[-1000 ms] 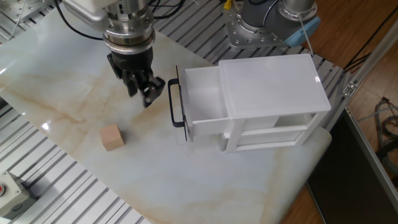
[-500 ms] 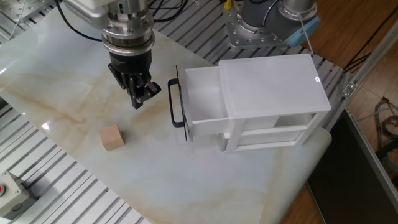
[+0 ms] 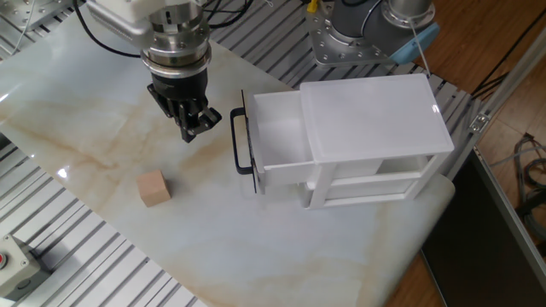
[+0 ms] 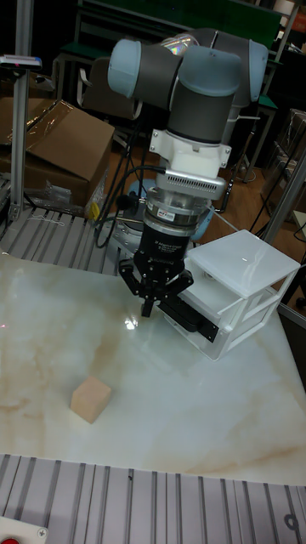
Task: Put things in the drawer
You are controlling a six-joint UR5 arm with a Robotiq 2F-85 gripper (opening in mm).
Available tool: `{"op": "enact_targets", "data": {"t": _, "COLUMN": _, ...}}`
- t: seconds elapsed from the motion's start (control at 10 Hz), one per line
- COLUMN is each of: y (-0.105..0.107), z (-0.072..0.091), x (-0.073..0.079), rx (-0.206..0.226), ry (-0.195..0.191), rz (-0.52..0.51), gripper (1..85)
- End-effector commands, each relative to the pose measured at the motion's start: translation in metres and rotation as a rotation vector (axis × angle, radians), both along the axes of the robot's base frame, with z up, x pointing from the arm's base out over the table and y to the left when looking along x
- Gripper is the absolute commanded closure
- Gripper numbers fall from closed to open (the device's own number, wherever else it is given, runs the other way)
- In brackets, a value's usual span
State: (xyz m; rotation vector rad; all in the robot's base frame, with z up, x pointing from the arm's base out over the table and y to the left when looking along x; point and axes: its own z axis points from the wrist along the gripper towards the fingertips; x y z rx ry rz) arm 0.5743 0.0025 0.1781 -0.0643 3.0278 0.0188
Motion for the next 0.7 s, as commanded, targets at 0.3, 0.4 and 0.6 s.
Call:
{"op": "enact_targets", "data": {"t": 0.3, "y": -0.007, "z": -0.013, "x": -0.006, "rx": 0.007, "ry": 0.007, "rz": 0.023, "gripper": 84.7}}
{"op": "enact_targets", "data": {"t": 0.4, "y": -0.005, "z": -0.014, "x": -0.004, "rx": 0.023, "ry": -0.008, "rz": 0.029, "gripper": 84.7}}
{"op": "enact_targets", "data": {"t": 0.6, "y": -0.003, "z": -0.016, "x": -0.004, "rx": 0.029, "ry": -0.008, "rz": 0.023, "gripper": 84.7}}
